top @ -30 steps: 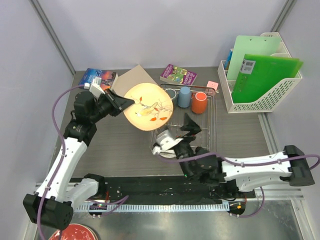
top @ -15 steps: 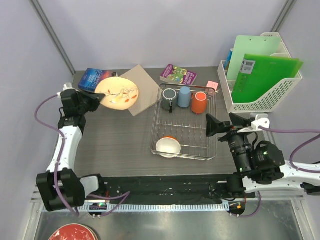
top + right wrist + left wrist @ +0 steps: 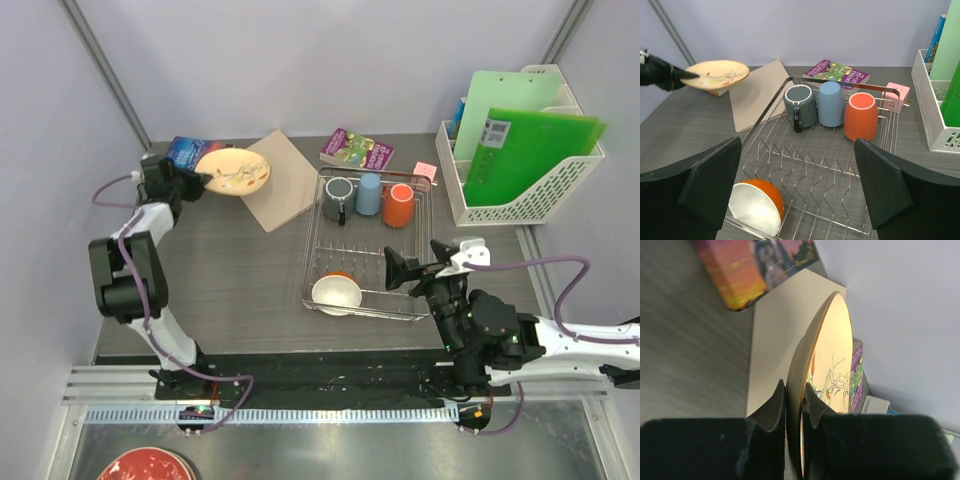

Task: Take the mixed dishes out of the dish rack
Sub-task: Place the plate at the center of the board.

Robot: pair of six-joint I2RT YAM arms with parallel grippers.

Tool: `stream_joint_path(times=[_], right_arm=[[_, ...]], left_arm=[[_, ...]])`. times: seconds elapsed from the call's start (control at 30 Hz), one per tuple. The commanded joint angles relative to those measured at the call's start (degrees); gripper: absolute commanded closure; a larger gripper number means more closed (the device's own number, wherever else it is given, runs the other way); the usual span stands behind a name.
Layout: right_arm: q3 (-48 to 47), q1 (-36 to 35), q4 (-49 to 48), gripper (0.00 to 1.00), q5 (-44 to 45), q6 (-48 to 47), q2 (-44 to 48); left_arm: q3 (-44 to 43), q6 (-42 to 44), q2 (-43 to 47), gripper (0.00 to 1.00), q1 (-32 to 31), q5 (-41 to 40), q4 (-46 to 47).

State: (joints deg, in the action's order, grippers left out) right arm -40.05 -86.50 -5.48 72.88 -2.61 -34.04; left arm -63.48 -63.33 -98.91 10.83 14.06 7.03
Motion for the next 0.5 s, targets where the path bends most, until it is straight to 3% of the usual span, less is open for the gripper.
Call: stream_joint_path(times=[0.0, 0.27, 0.47], right_arm=[[-0.9, 0.1, -1.5, 0.0, 0.1, 2.5, -2.3], [-0.6, 0.1, -0.5, 0.0, 1.0, 4.2, -0.9], [-0.3, 0.1, 0.5, 0.0, 3.6, 1.6, -0.1]], left_arm=[[-13.4, 0.0, -4.4, 1.0, -3.5, 1.4, 10.2], [-13.0, -8.1, -15.0, 0.99, -0.1, -2.5, 25.7], [-17.1, -10.1, -21.8, 0.99, 3.0, -2.7, 28.6]])
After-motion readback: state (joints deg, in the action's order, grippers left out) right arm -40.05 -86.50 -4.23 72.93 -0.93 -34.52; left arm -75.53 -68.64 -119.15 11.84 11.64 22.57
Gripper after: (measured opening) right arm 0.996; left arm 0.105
